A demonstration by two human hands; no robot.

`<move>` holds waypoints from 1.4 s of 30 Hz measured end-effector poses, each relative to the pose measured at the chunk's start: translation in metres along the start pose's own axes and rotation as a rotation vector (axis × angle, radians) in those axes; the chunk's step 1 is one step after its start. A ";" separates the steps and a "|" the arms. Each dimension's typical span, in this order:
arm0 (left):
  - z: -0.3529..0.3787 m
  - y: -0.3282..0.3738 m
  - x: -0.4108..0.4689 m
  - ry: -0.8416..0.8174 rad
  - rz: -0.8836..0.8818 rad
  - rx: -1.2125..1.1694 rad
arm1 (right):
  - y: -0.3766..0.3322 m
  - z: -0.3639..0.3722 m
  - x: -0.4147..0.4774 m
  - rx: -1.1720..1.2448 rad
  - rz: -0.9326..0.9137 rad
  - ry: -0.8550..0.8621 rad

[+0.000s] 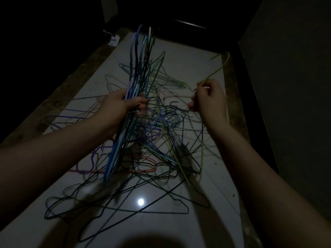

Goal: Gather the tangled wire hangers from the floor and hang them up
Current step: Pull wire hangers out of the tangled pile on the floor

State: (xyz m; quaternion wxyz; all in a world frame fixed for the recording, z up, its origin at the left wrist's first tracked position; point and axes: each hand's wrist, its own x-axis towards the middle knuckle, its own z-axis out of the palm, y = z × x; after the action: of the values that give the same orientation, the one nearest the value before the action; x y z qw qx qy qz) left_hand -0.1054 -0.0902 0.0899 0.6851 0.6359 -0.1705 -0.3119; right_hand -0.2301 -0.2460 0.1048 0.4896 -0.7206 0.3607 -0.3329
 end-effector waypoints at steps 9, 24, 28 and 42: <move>-0.006 0.016 -0.001 0.007 0.033 -0.045 | -0.024 0.031 -0.019 0.038 -0.220 0.029; -0.050 0.039 -0.002 0.085 0.063 -0.031 | -0.001 0.069 -0.015 -0.279 -0.095 -0.028; -0.052 0.036 -0.003 0.070 0.068 -0.020 | 0.033 0.071 -0.010 -0.425 0.083 0.021; -0.042 0.027 -0.001 0.029 0.091 0.007 | 0.006 0.055 0.001 -0.252 -0.289 0.216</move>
State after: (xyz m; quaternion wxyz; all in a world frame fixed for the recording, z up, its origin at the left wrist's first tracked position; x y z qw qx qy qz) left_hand -0.0742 -0.0580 0.1105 0.6987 0.6344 -0.1902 -0.2705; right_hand -0.1852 -0.2230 0.0827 0.3014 -0.7804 0.3428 -0.4273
